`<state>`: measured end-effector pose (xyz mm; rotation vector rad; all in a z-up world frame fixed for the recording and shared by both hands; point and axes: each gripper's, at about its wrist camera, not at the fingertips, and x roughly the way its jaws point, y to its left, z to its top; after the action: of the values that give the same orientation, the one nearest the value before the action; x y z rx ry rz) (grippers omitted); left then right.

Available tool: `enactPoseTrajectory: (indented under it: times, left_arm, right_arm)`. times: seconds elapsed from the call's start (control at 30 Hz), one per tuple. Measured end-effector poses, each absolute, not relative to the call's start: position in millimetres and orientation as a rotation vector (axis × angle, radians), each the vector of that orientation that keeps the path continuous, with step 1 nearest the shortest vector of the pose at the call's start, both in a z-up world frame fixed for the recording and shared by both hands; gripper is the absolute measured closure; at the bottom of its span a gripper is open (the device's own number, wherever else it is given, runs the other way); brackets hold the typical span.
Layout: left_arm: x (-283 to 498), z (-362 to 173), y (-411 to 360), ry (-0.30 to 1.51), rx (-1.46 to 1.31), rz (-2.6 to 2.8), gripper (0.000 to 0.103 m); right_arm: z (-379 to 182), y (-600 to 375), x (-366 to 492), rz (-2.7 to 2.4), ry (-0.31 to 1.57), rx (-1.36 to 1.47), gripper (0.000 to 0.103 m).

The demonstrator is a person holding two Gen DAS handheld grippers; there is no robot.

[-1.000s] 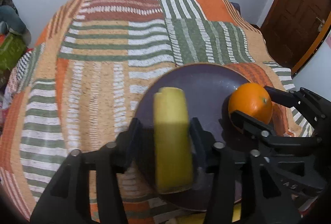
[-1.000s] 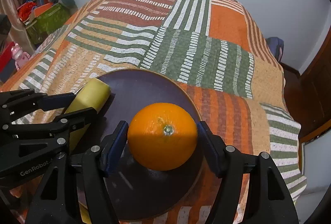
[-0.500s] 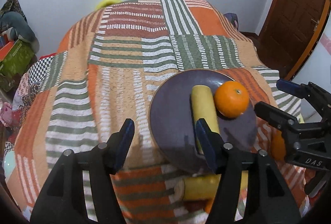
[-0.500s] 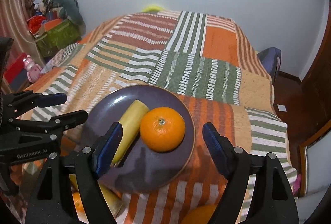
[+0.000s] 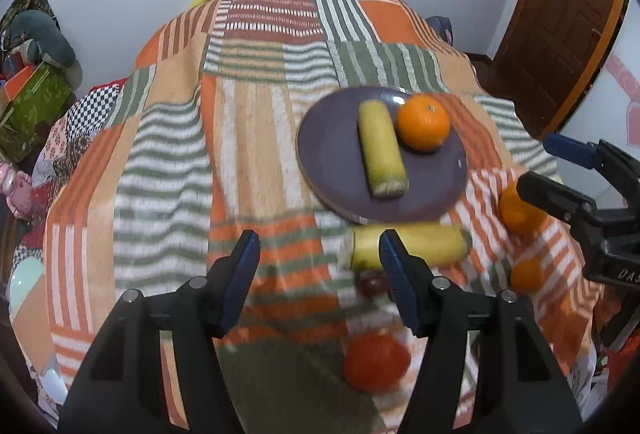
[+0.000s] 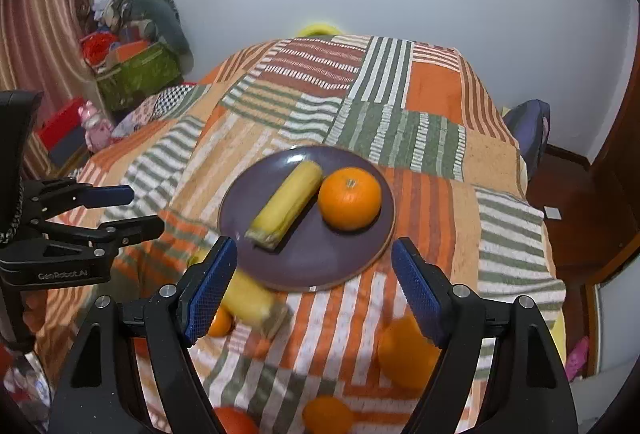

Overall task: Organize fruits
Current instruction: 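Withdraw both tools from the purple plate, then grasp a red tomato with the left tool while the right tool grasps the long yellow gourd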

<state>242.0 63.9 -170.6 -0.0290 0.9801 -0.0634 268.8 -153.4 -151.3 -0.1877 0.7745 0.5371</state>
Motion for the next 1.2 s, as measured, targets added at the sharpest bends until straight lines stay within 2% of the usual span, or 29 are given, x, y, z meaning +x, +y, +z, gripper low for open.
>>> enactPoseTrajectory:
  times: [0.37, 0.6, 1.0, 1.03, 1.1, 1.2]
  left_arm:
    - [192.4, -206.7, 52.2, 1.065, -0.071, -0.112, 0.041]
    - [178.4, -210.2, 44.2, 1.05, -0.07, -0.133, 0.041]
    - [181.4, -223.9, 27.5, 1.075, -0.034, -0.168, 0.041]
    - [183.4, -226.4, 27.5, 1.083, -0.04, -0.168, 0.042]
    - [187.1, -230.9, 27.7, 1.093, -0.054, -0.164, 0.053]
    - [188.4, -231.9, 28.5, 1.088, -0.065, -0.163, 0.055]
  right_arm:
    - [-184.4, -136.2, 248.0, 0.604, 0.841, -0.254, 0.028]
    - [-209.9, -118.8, 257.4, 0.632, 0.908, -0.307, 0.045]
    - [-223.4, -111.0, 276.1, 0.717, 0.962, -0.328, 0.045]
    - [-223.5, -112.4, 277.0, 0.728, 0.967, -0.324, 0.045]
    - [-225.2, -114.4, 280.3, 0.746, 0.983, -0.309, 0.045]
    - [-226.1, -116.6, 281.3, 0.76, 0.98, -0.308, 0.046]
